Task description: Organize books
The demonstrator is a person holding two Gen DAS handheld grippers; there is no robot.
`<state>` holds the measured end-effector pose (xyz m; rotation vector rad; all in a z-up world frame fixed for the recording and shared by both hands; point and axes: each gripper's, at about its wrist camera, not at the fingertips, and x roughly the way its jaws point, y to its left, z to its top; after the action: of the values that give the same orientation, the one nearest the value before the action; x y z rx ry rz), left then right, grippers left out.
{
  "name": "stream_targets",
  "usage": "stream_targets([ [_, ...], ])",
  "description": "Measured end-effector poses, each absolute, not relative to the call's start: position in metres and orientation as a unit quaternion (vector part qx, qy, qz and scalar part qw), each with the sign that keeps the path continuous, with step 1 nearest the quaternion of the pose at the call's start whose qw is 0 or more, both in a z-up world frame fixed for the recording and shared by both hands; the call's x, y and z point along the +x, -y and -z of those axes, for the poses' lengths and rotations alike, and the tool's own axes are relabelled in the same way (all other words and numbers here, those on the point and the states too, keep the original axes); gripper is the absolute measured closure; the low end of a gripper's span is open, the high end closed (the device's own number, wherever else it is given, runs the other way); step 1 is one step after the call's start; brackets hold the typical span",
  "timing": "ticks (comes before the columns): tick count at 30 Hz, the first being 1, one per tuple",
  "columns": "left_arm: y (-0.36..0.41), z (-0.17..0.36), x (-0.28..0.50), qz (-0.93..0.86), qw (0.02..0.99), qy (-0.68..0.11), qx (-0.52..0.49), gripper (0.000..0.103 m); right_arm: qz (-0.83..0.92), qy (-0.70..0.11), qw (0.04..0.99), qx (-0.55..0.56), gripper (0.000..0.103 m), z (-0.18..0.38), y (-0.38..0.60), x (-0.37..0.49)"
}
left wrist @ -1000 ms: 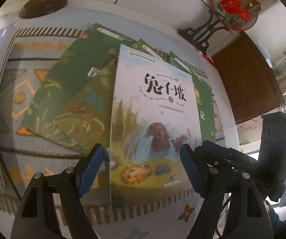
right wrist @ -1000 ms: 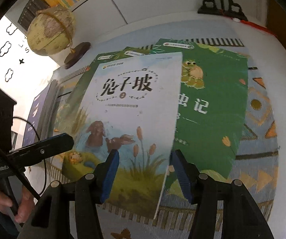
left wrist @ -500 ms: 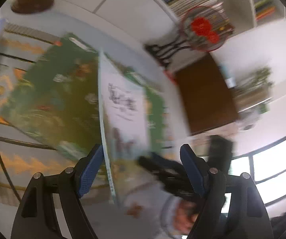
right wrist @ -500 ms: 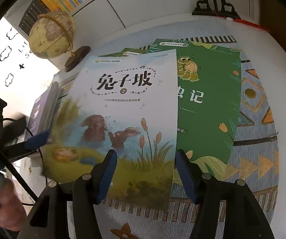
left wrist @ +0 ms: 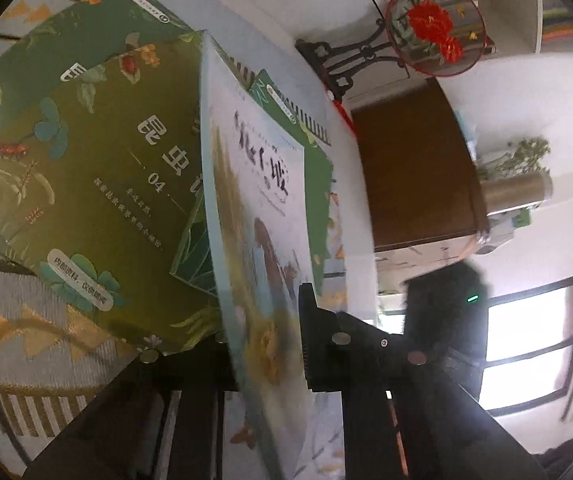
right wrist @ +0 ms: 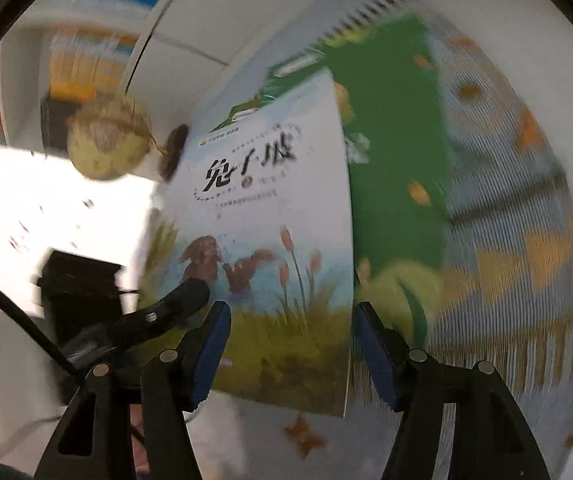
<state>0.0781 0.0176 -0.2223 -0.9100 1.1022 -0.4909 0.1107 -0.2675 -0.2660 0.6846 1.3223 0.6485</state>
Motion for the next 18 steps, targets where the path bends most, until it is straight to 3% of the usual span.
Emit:
stream_targets([
  [6, -0.018, 0.217, 0.079, 0.253, 0.697, -0.492, -0.456, 0.092, -0.287, -0.582, 0.632, 0.424, 0.040, 0.295, 0.294, 0.097],
  [11, -0.015, 0.215, 0.083, 0.256, 0.693, -0.496, -0.456, 0.092, -0.301, -0.574, 0.617, 0.446, 0.040, 0.299, 0.291, 0.099],
  [12, -0.012, 0.214, 0.085, 0.251, 0.699, -0.503, -0.441, 0.092, -0.300, -0.569, 0.620, 0.449, 0.046, 0.297, 0.290, 0.102],
  [13, -0.009, 0.213, 0.084, 0.241, 0.710, -0.513, -0.419, 0.092, -0.302, -0.559, 0.627, 0.452, 0.062, 0.294, 0.289, 0.102],
  [14, -0.010, 0.211, 0.082, 0.235, 0.717, -0.515, -0.406, 0.092, -0.302, -0.552, 0.636, 0.447, 0.066, 0.291, 0.288, 0.102],
  [15, -0.008, 0.209, 0.081, 0.229, 0.728, -0.519, -0.386, 0.092, -0.302, -0.549, 0.646, 0.435, 0.078, 0.286, 0.285, 0.101],
  [18, 0.002, 0.198, 0.077, 0.213, 0.762, -0.525, -0.314, 0.090, -0.305, -0.538, 0.689, 0.378, 0.086, 0.266, 0.274, 0.101],
])
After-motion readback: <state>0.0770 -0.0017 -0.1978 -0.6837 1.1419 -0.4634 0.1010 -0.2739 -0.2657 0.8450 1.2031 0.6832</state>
